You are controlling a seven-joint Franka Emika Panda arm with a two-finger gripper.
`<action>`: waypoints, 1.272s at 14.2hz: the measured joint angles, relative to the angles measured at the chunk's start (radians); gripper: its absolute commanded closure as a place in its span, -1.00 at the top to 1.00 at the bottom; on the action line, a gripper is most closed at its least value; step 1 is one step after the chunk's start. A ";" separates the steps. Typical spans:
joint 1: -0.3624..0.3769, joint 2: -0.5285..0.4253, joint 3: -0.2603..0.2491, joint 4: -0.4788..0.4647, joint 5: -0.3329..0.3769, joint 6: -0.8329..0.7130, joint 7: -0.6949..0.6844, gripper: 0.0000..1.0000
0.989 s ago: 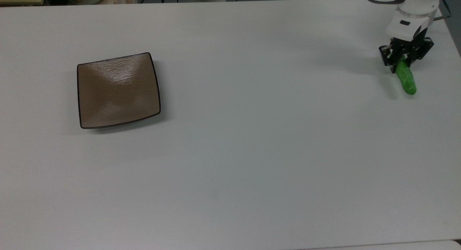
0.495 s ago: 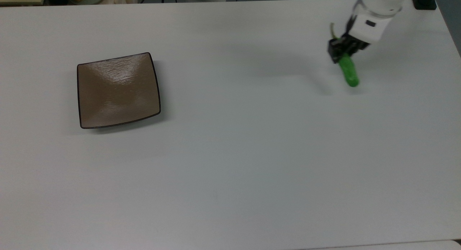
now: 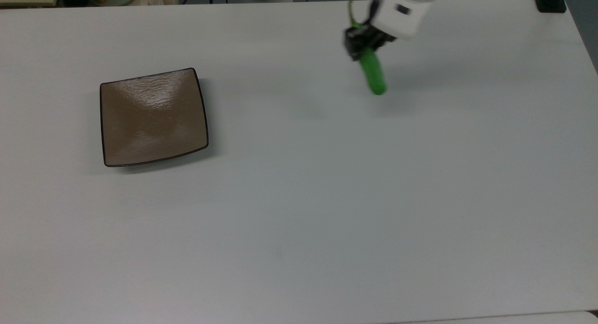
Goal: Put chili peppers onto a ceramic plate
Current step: 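Lift the chili pepper and carry it over the brown square plate, then lower the chili pepper onto the plate and open the gripper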
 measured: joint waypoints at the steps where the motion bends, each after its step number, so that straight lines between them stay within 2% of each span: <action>1: -0.017 -0.041 -0.077 -0.016 0.024 0.000 -0.071 -0.92; 2: -0.032 -0.060 -0.125 -0.027 0.054 0.014 -0.109 -0.93; 4: -0.079 -0.094 -0.262 -0.080 0.163 0.138 -0.174 -0.93; 6: -0.105 -0.116 -0.337 -0.127 0.199 0.208 -0.199 -0.93; 8: -0.123 -0.122 -0.399 -0.176 0.240 0.304 -0.211 -0.93; 11: -0.153 -0.121 -0.465 -0.227 0.316 0.395 -0.267 -0.93; 13: -0.189 -0.116 -0.482 -0.244 0.341 0.416 -0.309 -0.91; 14: -0.202 -0.112 -0.484 -0.249 0.344 0.423 -0.322 -0.84; 15: -0.211 -0.105 -0.484 -0.253 0.346 0.438 -0.328 -0.68; 16: -0.222 -0.087 -0.485 -0.257 0.347 0.466 -0.328 -0.24; 18: -0.231 -0.056 -0.485 -0.259 0.353 0.487 -0.328 0.82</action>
